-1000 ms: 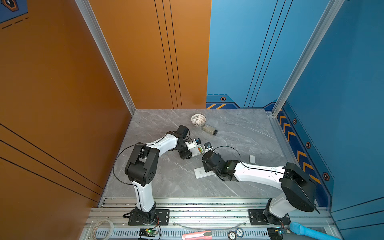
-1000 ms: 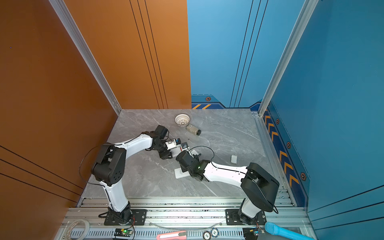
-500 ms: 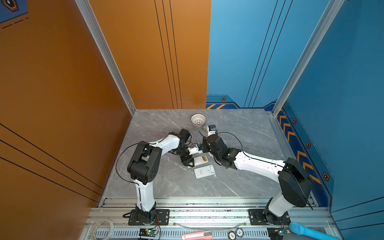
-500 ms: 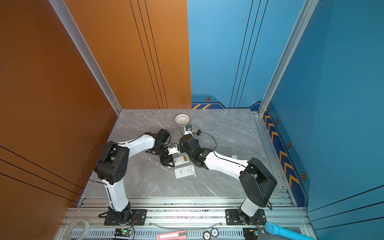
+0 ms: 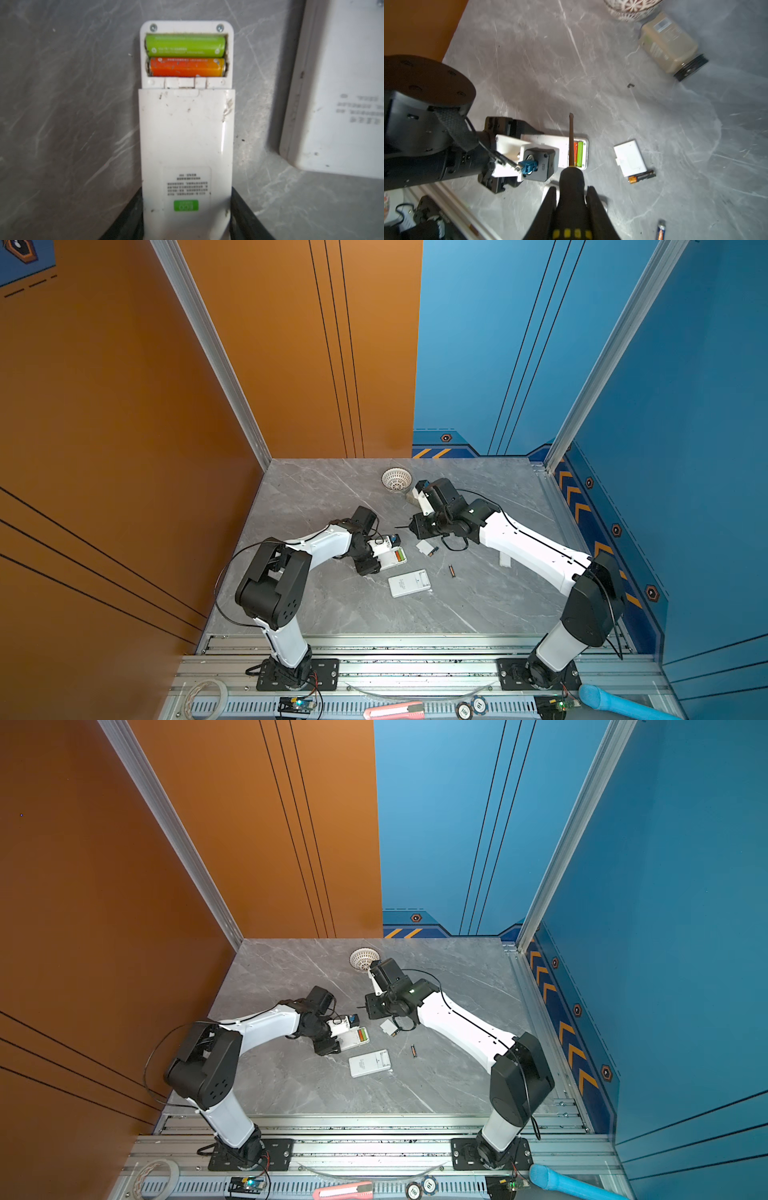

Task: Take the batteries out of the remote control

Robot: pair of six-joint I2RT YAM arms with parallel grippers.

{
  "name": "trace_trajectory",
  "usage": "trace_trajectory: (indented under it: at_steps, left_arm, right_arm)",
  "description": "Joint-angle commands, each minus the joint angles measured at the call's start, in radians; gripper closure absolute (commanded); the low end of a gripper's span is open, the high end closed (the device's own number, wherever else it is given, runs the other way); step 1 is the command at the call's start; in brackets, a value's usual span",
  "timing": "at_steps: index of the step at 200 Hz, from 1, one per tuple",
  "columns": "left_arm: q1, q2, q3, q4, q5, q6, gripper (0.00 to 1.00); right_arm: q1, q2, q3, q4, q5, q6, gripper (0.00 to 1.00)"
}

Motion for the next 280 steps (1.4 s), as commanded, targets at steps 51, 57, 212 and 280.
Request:
trace_trajectory:
  at_steps: [51,57,212,280]
  left_arm:
    - [0.021,-0.039,-0.078,0.056,-0.061,-0.011,0.26]
    - [0.022,-0.041,-0.08,0.055,-0.056,-0.01,0.26]
    - [-0.026,-0.039,-0.135,0.157,-0.21,0.013,0.94]
    - [-0.054,-0.072,-0.192,0.213,-0.277,0.029,0.98]
  right_arm:
    - [0.033,0.134,0.181,-0.355,0.026,-0.137,1.0]
    - [0.038,0.141,0.193,-0.366,0.029,-0.145,1.0]
    - [0.074,0.254,0.342,-0.47,0.066,-0.172,1.0]
    - [0.088,0.278,0.388,-0.494,0.055,-0.182,1.0]
